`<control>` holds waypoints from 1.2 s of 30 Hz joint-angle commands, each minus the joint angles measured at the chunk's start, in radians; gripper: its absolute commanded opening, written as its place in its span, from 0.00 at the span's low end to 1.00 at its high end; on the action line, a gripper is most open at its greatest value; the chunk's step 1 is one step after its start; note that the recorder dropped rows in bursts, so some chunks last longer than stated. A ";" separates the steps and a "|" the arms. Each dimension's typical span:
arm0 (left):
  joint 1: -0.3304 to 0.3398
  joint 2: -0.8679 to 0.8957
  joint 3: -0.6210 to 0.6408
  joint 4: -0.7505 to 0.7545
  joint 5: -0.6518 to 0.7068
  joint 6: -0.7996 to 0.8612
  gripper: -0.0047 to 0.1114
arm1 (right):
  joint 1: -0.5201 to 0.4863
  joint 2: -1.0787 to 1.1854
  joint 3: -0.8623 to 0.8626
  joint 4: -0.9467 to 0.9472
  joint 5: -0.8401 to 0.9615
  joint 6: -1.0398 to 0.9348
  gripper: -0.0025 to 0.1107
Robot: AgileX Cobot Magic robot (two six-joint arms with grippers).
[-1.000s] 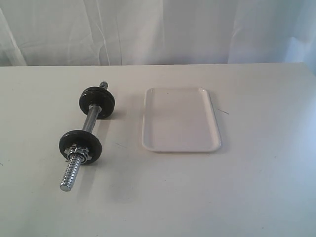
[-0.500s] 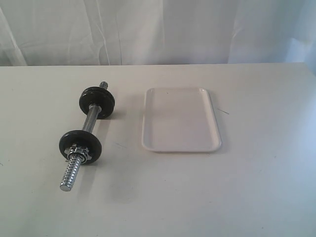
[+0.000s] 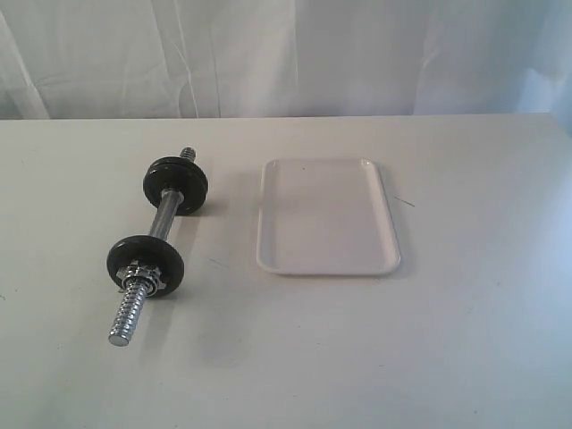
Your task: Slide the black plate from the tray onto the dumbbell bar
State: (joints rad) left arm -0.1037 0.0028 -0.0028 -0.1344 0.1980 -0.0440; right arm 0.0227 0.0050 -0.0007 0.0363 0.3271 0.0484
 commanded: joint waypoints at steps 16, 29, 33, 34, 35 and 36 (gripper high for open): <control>0.002 -0.003 0.003 -0.006 -0.002 -0.003 0.04 | -0.005 -0.005 0.001 -0.007 0.009 -0.112 0.02; 0.002 -0.003 0.003 -0.006 -0.002 -0.003 0.04 | -0.005 -0.005 0.001 -0.007 0.009 -0.112 0.02; 0.002 -0.003 0.003 -0.006 -0.002 -0.003 0.04 | -0.005 -0.005 0.001 -0.007 0.009 -0.112 0.02; 0.002 -0.003 0.003 -0.006 -0.002 -0.003 0.04 | -0.005 -0.005 0.001 -0.007 0.009 -0.112 0.02; 0.002 -0.003 0.003 -0.006 -0.002 -0.003 0.04 | -0.005 -0.005 0.001 -0.007 0.009 -0.112 0.02; 0.002 -0.003 0.003 -0.006 -0.002 -0.003 0.04 | -0.005 -0.005 0.001 -0.007 0.009 -0.112 0.02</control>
State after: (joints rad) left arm -0.1037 0.0028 -0.0028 -0.1344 0.1980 -0.0440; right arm 0.0227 0.0050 -0.0007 0.0363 0.3370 -0.0550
